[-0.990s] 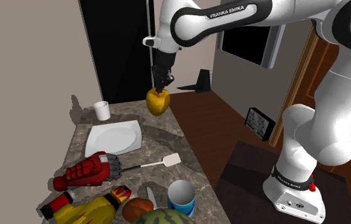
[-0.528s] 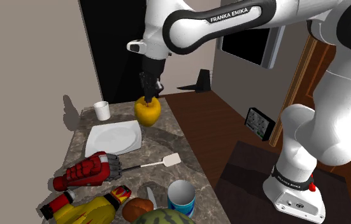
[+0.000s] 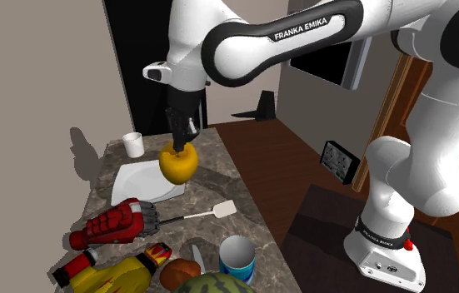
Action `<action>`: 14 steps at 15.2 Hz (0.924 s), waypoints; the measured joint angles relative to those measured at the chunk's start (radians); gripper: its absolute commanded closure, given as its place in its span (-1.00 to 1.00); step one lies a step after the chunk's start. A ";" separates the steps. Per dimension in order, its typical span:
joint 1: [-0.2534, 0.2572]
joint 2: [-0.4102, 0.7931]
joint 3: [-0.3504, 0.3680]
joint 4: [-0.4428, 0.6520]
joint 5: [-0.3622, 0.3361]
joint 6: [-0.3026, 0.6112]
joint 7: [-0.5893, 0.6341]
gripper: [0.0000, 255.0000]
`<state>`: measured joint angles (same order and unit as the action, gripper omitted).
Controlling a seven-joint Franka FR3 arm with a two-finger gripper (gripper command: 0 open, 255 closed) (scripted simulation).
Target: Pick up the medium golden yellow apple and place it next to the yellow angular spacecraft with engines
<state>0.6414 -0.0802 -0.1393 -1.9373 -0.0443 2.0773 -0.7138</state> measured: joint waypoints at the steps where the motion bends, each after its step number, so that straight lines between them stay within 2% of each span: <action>1: 0.000 0.001 0.000 -0.012 0.000 0.013 0.001 1.00; 14: 0.000 0.042 -0.001 -0.139 0.002 0.180 0.005 1.00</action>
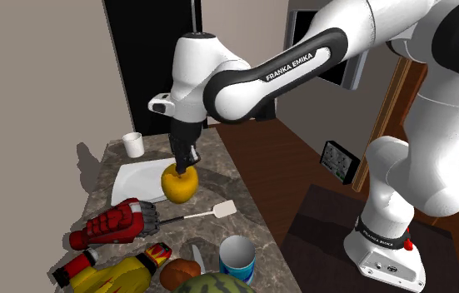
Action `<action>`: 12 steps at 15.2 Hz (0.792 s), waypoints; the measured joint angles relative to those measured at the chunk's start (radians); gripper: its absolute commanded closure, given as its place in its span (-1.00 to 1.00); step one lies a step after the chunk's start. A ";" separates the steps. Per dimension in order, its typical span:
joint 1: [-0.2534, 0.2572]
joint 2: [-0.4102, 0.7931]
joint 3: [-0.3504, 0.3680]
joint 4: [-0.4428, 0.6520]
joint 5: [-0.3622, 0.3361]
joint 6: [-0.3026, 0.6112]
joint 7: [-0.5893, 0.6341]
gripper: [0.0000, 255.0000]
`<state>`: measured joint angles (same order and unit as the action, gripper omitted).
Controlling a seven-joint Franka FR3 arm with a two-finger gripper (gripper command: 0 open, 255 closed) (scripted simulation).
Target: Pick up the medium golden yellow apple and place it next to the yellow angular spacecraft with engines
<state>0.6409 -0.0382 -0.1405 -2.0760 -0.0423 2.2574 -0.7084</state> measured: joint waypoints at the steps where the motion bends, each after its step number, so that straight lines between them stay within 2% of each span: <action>1: 0.000 0.004 0.000 -0.011 0.000 0.015 0.001 1.00; 12: -0.001 0.066 -0.001 -0.094 0.007 0.159 0.000 1.00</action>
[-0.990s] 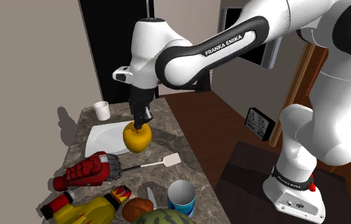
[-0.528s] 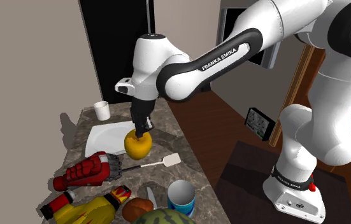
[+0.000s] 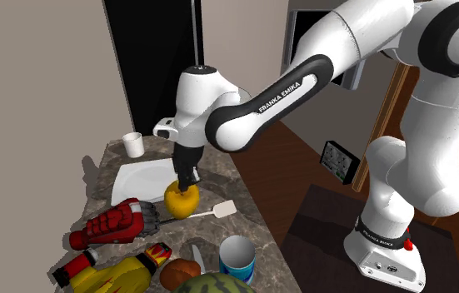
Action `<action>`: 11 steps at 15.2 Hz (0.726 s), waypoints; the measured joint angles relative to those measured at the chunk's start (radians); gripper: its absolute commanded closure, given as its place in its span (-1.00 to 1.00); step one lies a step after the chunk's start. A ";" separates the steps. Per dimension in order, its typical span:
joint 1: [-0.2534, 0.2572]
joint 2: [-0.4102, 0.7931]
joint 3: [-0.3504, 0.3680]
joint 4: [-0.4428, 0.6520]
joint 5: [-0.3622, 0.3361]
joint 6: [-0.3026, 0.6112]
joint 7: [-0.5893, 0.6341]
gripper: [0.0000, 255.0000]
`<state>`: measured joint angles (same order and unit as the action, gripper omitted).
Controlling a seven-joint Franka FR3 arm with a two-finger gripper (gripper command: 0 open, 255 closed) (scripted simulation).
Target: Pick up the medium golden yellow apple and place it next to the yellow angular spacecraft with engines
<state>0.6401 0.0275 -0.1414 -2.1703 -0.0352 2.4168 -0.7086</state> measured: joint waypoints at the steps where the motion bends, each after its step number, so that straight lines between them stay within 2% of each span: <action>1: 0.000 0.005 0.000 -0.008 0.001 0.013 0.000 1.00; 6: -0.003 0.042 -0.002 -0.038 0.007 0.080 -0.007 1.00; 11: -0.002 0.052 -0.001 -0.044 0.008 0.096 -0.005 1.00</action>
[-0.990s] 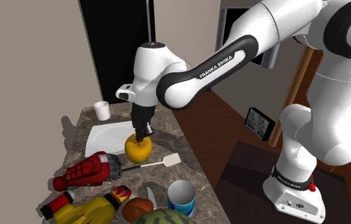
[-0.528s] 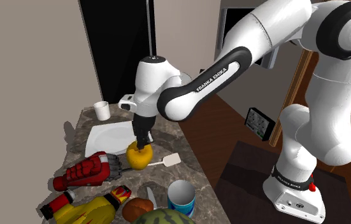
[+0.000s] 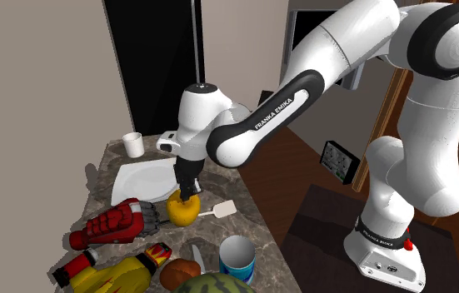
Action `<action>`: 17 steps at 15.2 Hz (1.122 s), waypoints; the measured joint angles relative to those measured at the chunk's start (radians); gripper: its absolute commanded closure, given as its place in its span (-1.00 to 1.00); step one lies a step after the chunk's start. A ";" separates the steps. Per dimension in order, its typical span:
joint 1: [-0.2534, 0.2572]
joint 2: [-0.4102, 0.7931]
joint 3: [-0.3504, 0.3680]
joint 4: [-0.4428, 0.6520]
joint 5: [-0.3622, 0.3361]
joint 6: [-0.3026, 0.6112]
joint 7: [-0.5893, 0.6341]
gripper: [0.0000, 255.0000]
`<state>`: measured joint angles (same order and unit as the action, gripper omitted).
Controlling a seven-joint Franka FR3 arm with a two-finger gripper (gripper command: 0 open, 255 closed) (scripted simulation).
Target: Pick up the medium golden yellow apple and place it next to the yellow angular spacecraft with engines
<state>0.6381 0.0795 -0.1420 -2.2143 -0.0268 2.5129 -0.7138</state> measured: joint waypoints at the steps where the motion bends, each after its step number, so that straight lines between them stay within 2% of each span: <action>1: 0.000 0.000 0.000 0.000 0.000 0.000 0.000 1.00; 2: 0.000 0.000 0.000 0.000 0.000 0.001 0.000 1.00; 3: 0.000 0.000 0.000 0.000 0.000 0.001 0.000 -1.00; 9: 0.000 0.000 0.000 0.000 0.000 0.001 0.000 -1.00; 14: 0.003 -0.086 0.000 0.015 -0.015 -0.098 0.009 -1.00; 17: 0.004 -0.096 0.001 0.016 -0.017 -0.110 0.012 -1.00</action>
<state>0.6416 -0.0164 -0.1409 -2.1985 -0.0443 2.4028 -0.7015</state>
